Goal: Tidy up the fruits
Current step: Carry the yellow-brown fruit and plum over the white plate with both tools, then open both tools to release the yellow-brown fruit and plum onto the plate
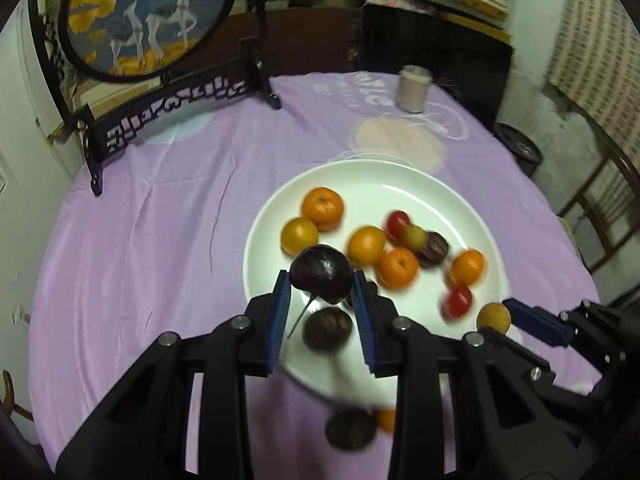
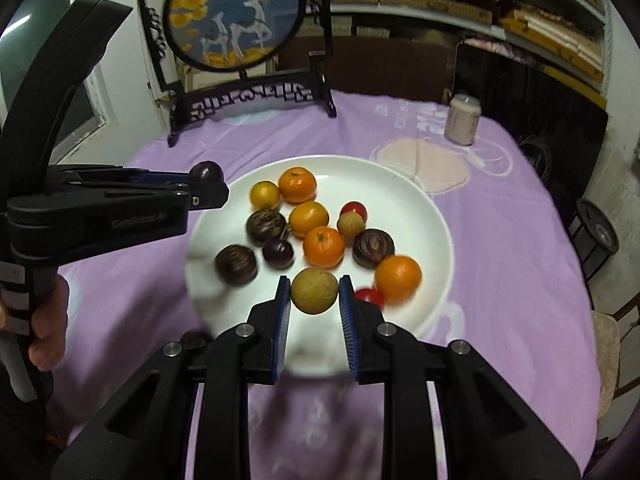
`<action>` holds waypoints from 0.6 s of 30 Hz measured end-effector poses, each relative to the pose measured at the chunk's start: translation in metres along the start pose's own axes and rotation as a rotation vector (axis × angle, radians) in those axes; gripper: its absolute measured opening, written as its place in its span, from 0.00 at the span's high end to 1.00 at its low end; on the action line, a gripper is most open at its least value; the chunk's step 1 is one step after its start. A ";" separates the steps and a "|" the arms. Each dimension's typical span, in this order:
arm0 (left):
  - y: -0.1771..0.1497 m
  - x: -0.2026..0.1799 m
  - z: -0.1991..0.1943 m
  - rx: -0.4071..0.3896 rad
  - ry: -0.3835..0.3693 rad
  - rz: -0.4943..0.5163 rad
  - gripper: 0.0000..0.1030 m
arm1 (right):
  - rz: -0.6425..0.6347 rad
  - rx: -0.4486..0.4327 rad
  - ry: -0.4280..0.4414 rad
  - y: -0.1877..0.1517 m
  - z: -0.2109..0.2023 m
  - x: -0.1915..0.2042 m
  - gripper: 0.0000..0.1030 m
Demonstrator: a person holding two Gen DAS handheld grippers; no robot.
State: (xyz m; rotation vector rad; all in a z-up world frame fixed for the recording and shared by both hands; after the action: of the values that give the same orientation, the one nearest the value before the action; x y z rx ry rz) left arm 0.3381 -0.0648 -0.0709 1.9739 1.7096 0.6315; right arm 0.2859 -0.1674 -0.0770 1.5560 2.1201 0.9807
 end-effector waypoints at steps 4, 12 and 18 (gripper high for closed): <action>0.001 0.012 0.035 0.078 0.005 -0.050 0.69 | 0.009 0.048 -0.017 0.004 0.031 -0.014 0.76; 0.006 0.017 0.054 0.101 0.001 -0.056 0.69 | 0.023 0.050 -0.032 0.009 0.043 -0.025 0.76; 0.004 0.019 0.042 0.074 0.014 -0.077 0.22 | -0.012 -0.012 -0.131 0.014 0.028 -0.027 0.33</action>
State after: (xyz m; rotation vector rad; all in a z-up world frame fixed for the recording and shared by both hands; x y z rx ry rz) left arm 0.3691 -0.0482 -0.1003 1.9470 1.8321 0.5636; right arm 0.3229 -0.1809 -0.0903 1.5553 2.0279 0.8610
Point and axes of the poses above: each gripper's, at about its wrist camera, not at the fingertips, and z roughly the way its jaws point, x to its left, y to its top, the point moved 6 cm from there along z, roughly the way its jaws point, and after that the axes turned 5 degrees about y, right-handed, at the moved point
